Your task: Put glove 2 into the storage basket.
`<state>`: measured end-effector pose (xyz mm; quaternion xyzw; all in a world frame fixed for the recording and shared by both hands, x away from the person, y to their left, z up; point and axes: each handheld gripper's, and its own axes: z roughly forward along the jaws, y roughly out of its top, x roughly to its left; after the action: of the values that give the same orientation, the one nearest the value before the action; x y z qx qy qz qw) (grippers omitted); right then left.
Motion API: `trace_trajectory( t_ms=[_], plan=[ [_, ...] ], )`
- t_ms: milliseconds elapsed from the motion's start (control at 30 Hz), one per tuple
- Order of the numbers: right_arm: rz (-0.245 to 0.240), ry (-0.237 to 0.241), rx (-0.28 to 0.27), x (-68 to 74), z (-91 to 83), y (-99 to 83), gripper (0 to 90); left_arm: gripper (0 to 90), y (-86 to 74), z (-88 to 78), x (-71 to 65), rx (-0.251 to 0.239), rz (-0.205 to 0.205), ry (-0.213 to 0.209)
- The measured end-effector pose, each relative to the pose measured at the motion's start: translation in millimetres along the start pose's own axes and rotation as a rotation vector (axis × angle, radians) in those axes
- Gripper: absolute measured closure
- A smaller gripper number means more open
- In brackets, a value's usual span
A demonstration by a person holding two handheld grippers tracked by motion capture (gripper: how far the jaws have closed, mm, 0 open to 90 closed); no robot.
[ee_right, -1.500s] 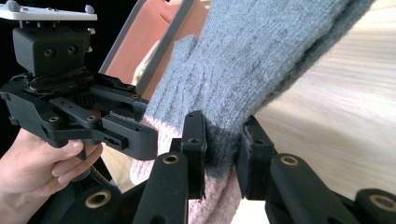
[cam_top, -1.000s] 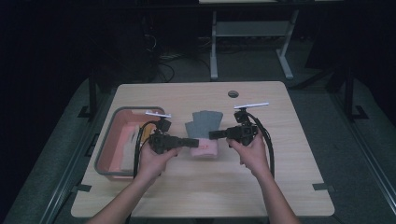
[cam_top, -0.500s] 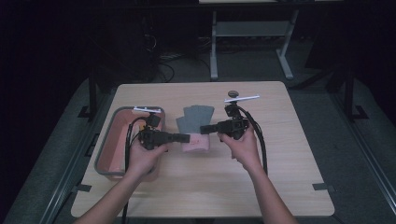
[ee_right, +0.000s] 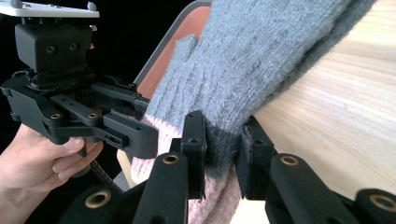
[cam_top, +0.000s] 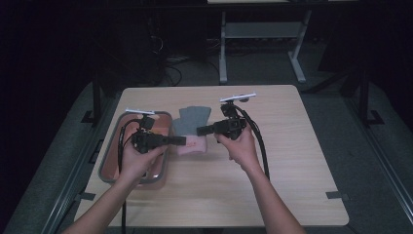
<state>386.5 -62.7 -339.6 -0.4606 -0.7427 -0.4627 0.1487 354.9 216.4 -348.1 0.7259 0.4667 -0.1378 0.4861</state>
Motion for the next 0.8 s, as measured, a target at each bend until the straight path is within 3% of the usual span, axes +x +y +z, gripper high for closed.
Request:
trace_trajectory(
  t_ms=[567, 633, 800],
  plan=[
    [-0.014, 0.040, 0.008, 11.8, 20.4, 10.9, 75.1, 66.9, 1.5, -23.8, 6.6, -0.004, -0.003, 0.032],
    [-0.014, 0.045, 0.009, 13.2, 23.1, 10.9, 75.1, 67.0, 1.5, -27.3, 7.0, 0.002, 0.017, 0.039],
    [-0.025, 0.064, 0.013, 17.1, 30.8, 10.9, 75.1, 67.2, 0.2, -36.1, 10.6, 0.010, 0.019, 0.047]
  ],
)
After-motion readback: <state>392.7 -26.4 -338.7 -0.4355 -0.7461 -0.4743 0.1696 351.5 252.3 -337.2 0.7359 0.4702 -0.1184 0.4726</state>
